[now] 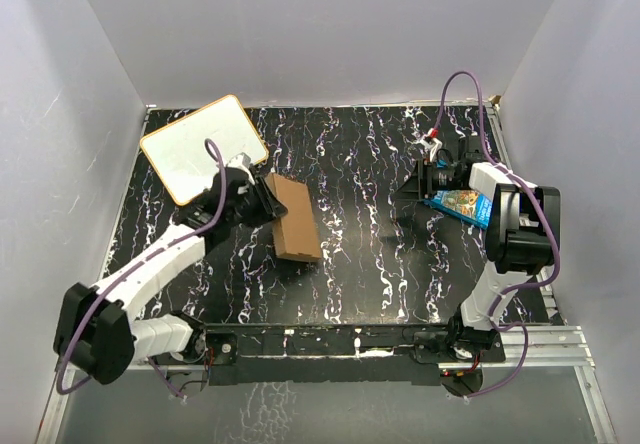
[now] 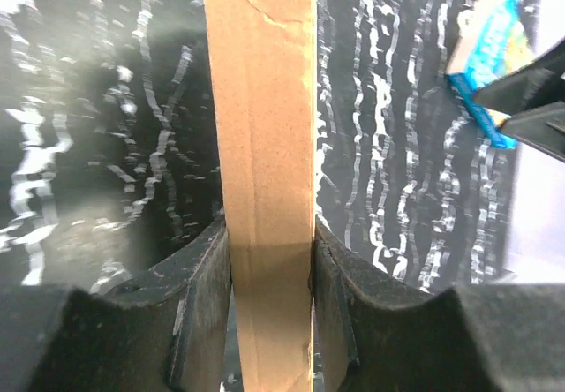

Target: Fold the paper box

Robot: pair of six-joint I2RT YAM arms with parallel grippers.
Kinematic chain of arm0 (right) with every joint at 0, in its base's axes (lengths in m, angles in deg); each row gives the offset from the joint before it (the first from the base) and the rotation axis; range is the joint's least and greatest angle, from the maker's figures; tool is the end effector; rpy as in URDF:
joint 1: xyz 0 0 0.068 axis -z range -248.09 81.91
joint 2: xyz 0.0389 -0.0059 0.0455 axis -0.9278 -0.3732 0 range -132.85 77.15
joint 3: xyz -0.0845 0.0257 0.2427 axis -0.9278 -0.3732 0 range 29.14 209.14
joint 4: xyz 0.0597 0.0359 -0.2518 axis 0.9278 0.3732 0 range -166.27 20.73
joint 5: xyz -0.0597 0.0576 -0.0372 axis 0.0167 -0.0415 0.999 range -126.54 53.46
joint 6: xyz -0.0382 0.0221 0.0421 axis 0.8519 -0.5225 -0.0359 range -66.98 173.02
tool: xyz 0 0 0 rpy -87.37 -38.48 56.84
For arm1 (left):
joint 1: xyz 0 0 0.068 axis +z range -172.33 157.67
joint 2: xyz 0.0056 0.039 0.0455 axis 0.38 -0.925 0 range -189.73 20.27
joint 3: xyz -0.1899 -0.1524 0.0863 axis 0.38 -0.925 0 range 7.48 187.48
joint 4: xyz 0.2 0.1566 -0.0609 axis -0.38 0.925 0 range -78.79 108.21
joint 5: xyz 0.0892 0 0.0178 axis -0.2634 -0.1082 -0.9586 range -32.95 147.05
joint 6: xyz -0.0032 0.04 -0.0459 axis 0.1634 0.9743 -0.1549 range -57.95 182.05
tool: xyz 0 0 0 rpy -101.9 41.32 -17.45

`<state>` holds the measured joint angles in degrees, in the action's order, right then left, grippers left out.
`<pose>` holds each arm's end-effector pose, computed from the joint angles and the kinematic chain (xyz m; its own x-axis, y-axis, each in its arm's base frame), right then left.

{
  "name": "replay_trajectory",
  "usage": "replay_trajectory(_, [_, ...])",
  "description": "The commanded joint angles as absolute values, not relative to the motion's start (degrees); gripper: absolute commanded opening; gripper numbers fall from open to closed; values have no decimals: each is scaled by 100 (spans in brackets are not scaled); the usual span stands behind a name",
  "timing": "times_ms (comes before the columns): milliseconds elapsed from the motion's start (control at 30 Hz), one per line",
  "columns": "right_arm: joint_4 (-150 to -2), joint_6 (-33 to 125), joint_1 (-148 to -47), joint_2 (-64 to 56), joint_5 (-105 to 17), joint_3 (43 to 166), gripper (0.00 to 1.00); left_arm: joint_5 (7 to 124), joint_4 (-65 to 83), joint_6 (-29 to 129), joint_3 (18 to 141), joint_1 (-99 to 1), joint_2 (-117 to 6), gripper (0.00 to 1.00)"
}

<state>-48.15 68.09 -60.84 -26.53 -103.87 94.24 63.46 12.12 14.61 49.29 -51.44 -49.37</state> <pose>0.3465 -0.0017 0.1656 -0.7983 0.0005 -0.6023 -0.5395 0.4438 0.7155 0.2443 -0.1418 0.2284 -0.7033 -0.4463 -0.5533 0.0753 0.7272 -0.6822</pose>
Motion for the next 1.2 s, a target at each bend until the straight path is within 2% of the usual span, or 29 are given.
replay_trajectory(0, [-5088, 6926, -6062, -2585, -10599, 9375, 59, 5105, 4838, 2984, 6241, -5030, -4597, 0])
replay_trajectory(100, [-5083, 6935, -6066, -2594, -10598, 9372, 59, 4199, 6091, 3462, 6870, -5015, -4821, 0])
replay_trajectory(267, [-5072, 6944, -6066, -2603, -10584, 9361, 59, 2711, 7374, 3656, 7578, -5019, -5437, 0])
replay_trajectory(500, [-5068, 6968, -6053, -2603, -10553, 9357, 59, 2565, 7535, 3554, 7889, -5086, -6632, 0])
replay_trajectory(567, [-5066, 6980, -6040, -2608, -10553, 9357, 59, 2366, 7701, 3412, 8000, -5223, -7012, 8])
replay_trajectory(633, [-5058, 6989, -6037, -2612, -10567, 9351, 59, 2040, 7810, 3306, 8101, -5444, -7275, 28])
replay_trajectory(700, [-5048, 7004, -6031, -2627, -10571, 9356, 59, 1945, 7801, 3276, 8182, -5640, -7416, 45])
replay_trajectory(833, [-4977, 7065, -6033, -2660, -10570, 9382, 59, 2155, 7521, 3368, 8186, -5781, -7491, 65])
replay_trajectory(967, [-4960, 7084, -6020, -2647, -10570, 9383, 59, 2540, 7167, 3554, 8102, -5831, -7277, 96])
replay_trajectory(1167, [-4916, 7168, -6022, -2658, -10489, 9398, 59, 4284, 5833, 4040, 7618, -5828, -6252, 97])
